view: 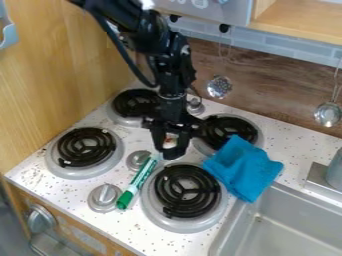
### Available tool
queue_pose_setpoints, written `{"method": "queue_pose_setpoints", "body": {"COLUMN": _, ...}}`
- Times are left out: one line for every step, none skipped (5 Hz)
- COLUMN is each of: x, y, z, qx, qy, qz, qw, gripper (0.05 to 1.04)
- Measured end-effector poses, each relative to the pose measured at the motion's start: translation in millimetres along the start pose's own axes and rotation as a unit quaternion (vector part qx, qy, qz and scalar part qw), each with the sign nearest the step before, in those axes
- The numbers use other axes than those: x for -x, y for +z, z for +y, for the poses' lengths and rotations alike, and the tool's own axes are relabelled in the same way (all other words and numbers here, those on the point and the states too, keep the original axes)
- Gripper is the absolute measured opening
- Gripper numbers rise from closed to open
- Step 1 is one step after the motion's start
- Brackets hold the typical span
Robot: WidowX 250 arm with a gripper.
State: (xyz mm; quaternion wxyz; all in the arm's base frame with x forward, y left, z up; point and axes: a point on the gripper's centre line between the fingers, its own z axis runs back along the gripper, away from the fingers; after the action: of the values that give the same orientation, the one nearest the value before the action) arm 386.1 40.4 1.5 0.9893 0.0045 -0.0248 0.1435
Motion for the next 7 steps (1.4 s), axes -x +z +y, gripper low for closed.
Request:
{"method": "queue_pose_setpoints", "body": {"x": -11, "y": -6, "z": -2, "qx": -0.006, "qy": 0.003, "qz": -0.004, "qw": 1.0000, "gripper": 0.586}}
{"method": "queue_pose_setpoints", "body": {"x": -20, "y": -12, "z": -2, "qx": -0.015, "qy": 0.010, "qz": -0.014, "qw": 0.9997, "gripper": 0.586}}
{"method": "queue_pose_setpoints", "body": {"x": -24, "y": -18, "z": 0, "qx": -0.021, "qy": 0.026, "qz": -0.016, "qw": 0.9993, "gripper": 0.629}}
{"method": "queue_pose_setpoints", "body": {"x": -27, "y": -22, "z": 0, "qx": -0.023, "qy": 0.033, "qz": -0.014, "qw": 0.9991, "gripper": 0.926}}
{"method": "queue_pose_setpoints", "body": {"x": -24, "y": -25, "z": 0, "qx": -0.022, "qy": 0.027, "qz": -0.011, "qw": 0.9994, "gripper": 1.010}}
{"method": "queue_pose_setpoints", "body": {"x": -14, "y": -13, "z": 0, "qx": -0.011, "qy": 0.007, "qz": -0.020, "qw": 0.9997, "gripper": 1.006}}
{"method": "queue_pose_setpoints", "body": {"x": -1, "y": 18, "z": -5, "qx": 0.021, "qy": -0.026, "qz": -0.059, "qw": 0.9977, "gripper": 1.005}}
